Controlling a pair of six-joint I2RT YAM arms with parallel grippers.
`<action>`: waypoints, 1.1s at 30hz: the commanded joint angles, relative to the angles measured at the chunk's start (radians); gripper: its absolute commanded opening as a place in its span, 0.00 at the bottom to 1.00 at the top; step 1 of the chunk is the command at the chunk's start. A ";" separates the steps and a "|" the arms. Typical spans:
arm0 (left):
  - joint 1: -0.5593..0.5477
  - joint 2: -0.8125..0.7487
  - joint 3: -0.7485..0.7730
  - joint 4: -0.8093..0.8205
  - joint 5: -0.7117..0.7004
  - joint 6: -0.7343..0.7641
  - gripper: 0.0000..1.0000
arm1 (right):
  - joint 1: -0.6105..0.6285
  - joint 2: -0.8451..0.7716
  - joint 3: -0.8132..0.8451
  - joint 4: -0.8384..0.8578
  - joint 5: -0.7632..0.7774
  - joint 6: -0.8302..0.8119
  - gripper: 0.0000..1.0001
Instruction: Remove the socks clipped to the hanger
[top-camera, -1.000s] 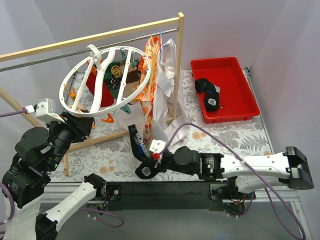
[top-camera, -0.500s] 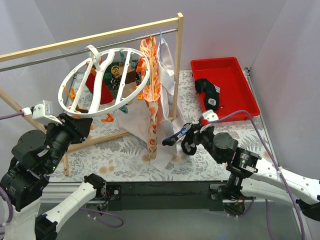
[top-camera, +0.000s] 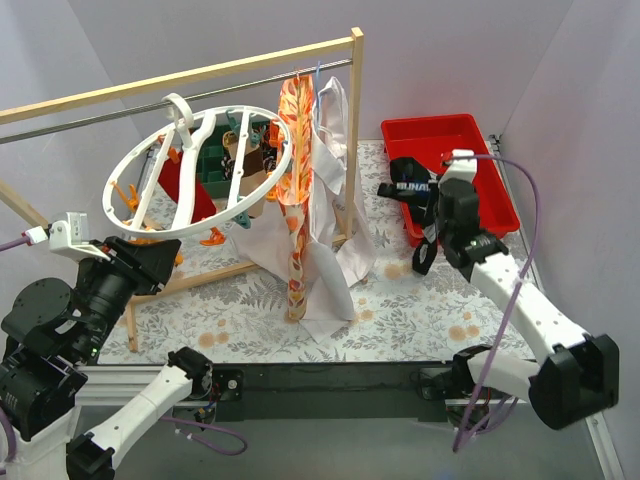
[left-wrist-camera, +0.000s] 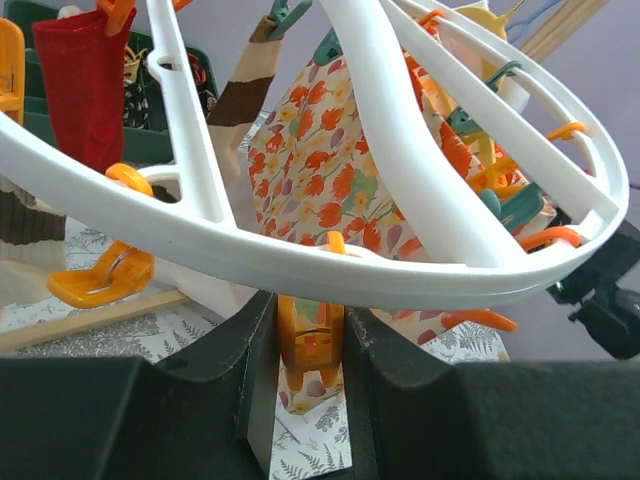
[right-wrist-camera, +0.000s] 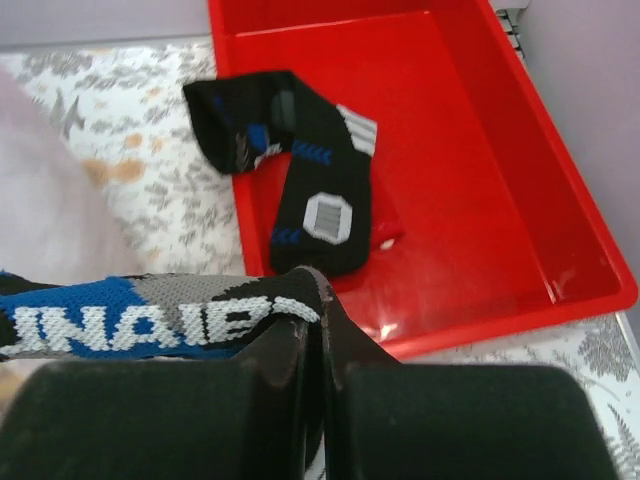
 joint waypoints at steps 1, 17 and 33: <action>-0.001 -0.007 0.008 0.015 0.044 -0.008 0.00 | -0.102 0.157 0.237 0.093 -0.096 -0.008 0.01; -0.001 -0.010 -0.006 0.046 0.073 -0.008 0.00 | -0.143 0.429 0.594 -0.242 -0.230 -0.060 0.94; -0.001 -0.011 -0.018 0.041 0.086 -0.006 0.00 | 0.197 -0.065 0.213 -0.233 0.015 -0.115 0.97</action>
